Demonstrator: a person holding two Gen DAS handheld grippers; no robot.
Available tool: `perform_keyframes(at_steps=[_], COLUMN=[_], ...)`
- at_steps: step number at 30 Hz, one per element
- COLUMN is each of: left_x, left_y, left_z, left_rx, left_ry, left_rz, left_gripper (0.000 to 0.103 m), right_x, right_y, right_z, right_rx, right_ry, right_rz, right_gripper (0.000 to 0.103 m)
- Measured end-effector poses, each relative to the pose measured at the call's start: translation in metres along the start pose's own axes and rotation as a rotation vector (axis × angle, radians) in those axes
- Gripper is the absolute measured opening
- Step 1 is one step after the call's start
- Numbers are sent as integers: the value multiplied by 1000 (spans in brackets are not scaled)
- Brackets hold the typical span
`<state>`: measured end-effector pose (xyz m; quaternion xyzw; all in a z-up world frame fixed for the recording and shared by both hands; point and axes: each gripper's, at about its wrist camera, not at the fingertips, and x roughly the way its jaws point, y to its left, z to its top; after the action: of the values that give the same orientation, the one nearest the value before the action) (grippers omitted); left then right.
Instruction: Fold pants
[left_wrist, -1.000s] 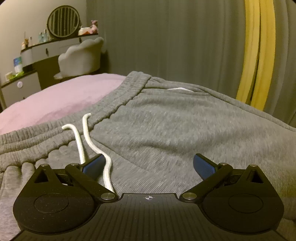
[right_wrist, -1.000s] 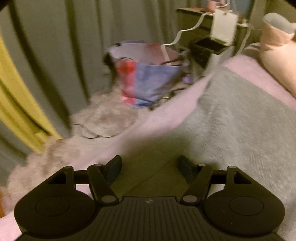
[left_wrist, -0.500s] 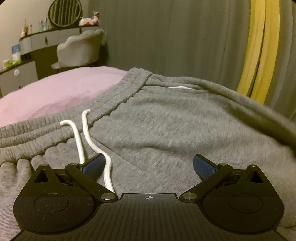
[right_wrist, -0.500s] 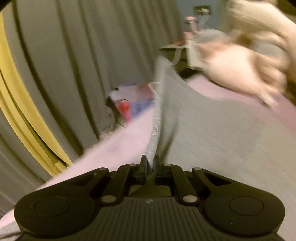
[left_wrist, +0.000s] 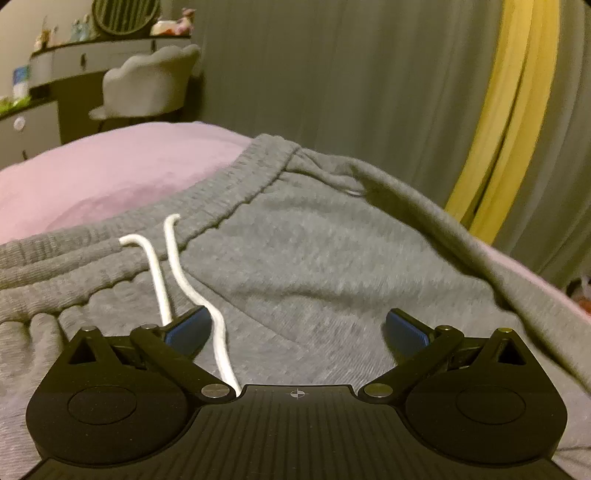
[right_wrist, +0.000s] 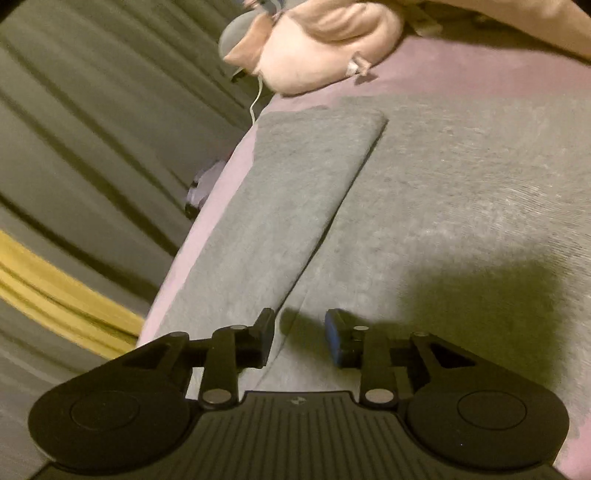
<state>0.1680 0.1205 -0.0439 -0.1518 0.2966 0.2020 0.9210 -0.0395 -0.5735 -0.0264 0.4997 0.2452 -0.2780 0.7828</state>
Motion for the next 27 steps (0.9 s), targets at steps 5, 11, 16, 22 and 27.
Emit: perform_keyframes(at_steps=[5,11,16,22,27], left_x=[-22,2,61,107,112], left_y=[4,-23,-57,-68,-74], left_z=[30,83,103,99,97], left_rx=[-96,-64,8,-66,-64], left_ry=[-6,74,211,360,359], left_rz=[-115,-292,-317,-307,-299], left_gripper=[103,103,100,63,36], right_x=[16,24,31,29,23], right_y=[-11,-11,-11,-13,-24], right_z=[16,23,17,22,19], right_rx=[112,123,122,113,183], right_ry=[3,-2,31,13,5], right_rz=[91,156,179,203,236], right_gripper=[35,36,36,18,21])
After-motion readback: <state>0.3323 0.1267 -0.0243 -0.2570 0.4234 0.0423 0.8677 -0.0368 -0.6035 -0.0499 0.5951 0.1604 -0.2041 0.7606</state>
